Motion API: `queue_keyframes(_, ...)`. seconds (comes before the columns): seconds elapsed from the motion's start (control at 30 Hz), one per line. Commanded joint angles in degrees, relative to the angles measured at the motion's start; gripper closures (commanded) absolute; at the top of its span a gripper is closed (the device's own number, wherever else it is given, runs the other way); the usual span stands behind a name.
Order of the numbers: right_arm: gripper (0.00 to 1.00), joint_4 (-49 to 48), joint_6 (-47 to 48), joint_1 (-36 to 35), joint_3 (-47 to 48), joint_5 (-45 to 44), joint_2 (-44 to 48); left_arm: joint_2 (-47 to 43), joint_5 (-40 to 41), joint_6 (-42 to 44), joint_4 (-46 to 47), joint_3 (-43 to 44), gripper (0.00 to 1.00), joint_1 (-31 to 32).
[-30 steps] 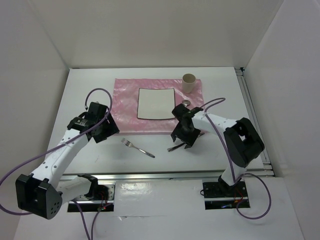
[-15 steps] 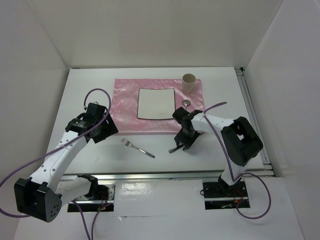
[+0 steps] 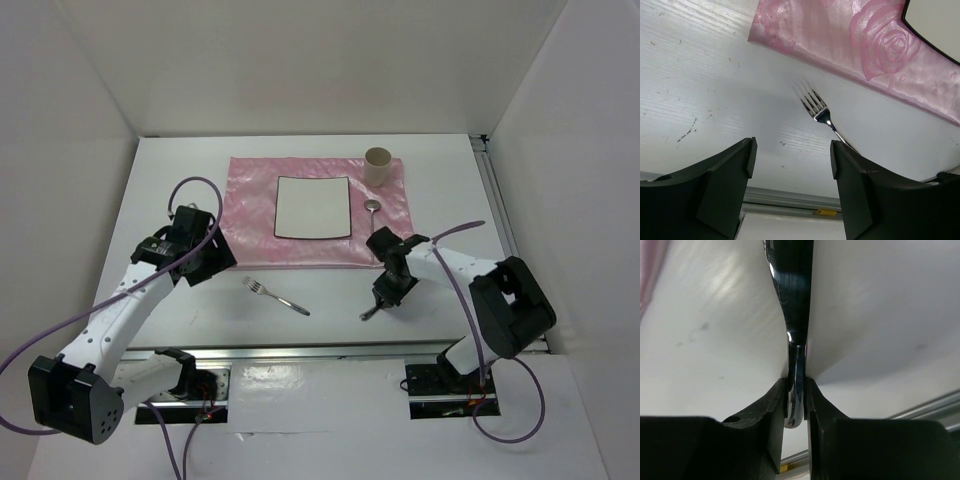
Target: Set the dinner table for one person
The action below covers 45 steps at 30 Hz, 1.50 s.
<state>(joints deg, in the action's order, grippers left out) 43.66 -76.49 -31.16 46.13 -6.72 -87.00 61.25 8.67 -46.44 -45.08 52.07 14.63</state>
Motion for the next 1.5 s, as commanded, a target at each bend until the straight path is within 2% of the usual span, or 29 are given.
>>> queue_keyframes(0.0,0.87,8.80,-1.30,2.49,-2.79,-8.48,5.25,0.01,-0.58,1.35,2.01,-1.44,0.23,-0.31)
queue_keyframes(0.17,0.88,9.61,5.62,6.80,-2.80,-11.55,13.16,1.85,-2.43,0.82,3.16,-1.45,0.24,-0.31)
queue_keyframes(0.37,0.92,7.84,14.08,11.20,0.27,-14.01,14.32,1.85,-2.43,1.34,3.16,-0.83,0.24,-0.31)
queue_keyframes(0.5,0.92,3.29,25.92,11.21,4.92,-11.58,11.69,2.38,-1.90,1.35,3.16,-0.31,0.24,-0.31)
queue_keyframes(0.53,0.92,0.84,32.74,11.21,6.15,-10.60,9.42,2.38,-1.38,1.35,3.16,-0.31,0.24,-0.31)
queue_keyframes(0.7,0.92,1.34,47.02,11.21,17.93,-7.34,-0.78,2.38,-1.37,1.35,3.16,-0.31,0.24,-0.31)
queue_keyframes(0.83,0.92,3.36,52.47,11.21,24.79,-8.04,-10.18,2.38,-1.37,1.35,3.16,-0.31,0.24,-0.31)
queue_keyframes(1.1,0.92,2.83,58.55,12.34,37.36,-9.54,-22.06,2.38,-0.05,0.82,1.13,0.75,0.23,-0.31)
queue_keyframes(1.27,0.89,4.06,59.70,12.35,40.97,-10.07,-28.30,2.38,0.47,0.82,1.13,0.75,0.23,-0.83)
queue_keyframes(1.4,0.89,4.07,59.17,12.35,41.67,-12.26,-30.24,2.38,0.47,0.82,0.61,1.28,0.23,-0.83)
queue_keyframes(1.47,0.86,3.54,59.17,12.35,41.67,-12.26,-30.77,2.38,0.47,0.82,0.61,1.28,0.23,-0.83)
